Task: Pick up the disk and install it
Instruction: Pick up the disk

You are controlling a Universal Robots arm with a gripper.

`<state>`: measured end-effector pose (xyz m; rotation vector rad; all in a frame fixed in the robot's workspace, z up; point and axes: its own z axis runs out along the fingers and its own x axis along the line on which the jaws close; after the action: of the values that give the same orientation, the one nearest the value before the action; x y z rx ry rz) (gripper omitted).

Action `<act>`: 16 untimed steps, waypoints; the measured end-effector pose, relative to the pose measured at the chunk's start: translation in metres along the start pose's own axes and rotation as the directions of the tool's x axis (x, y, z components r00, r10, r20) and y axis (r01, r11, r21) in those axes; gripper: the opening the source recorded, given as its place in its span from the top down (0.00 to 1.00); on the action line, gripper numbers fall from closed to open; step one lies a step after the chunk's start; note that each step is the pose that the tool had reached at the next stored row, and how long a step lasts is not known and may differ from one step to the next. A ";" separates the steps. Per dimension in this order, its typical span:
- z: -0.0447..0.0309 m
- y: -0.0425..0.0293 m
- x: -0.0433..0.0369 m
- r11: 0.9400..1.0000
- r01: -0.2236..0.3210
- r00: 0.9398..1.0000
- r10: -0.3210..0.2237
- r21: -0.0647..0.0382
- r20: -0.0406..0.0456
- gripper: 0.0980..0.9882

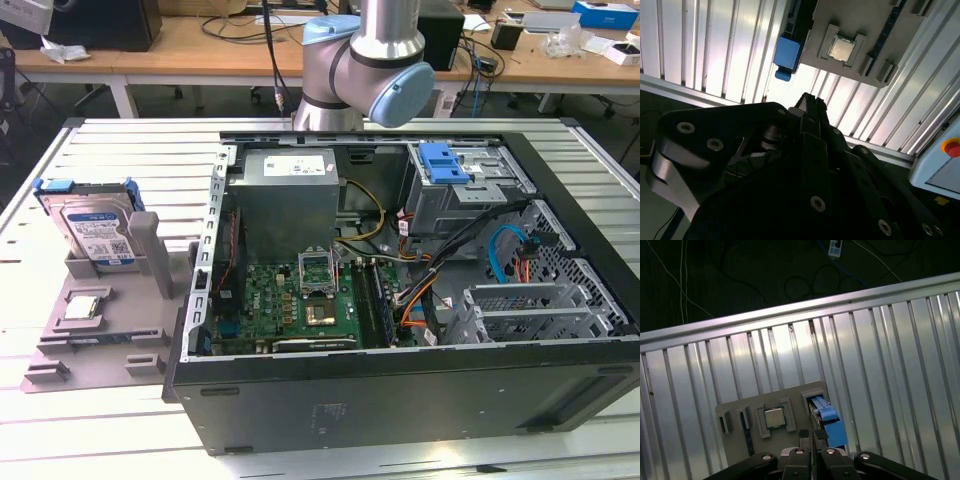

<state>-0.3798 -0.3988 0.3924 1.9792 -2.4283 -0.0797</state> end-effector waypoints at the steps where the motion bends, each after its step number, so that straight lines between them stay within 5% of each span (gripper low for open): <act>1: 0.0000 0.0000 0.0000 1.000 0.000 1.000 0.000 0.000 0.000 0.85; 7: 0.0000 0.0000 0.0000 1.000 -0.001 1.000 0.001 0.000 0.000 0.57; 11: 0.0000 0.0000 0.0000 1.000 0.001 1.000 -0.001 0.000 0.000 0.57; 16: -0.0001 0.0000 -0.0001 0.997 0.071 0.997 -0.071 -0.002 -0.003 0.57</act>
<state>-0.3798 -0.3986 0.3924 2.0628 -2.3551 -0.0792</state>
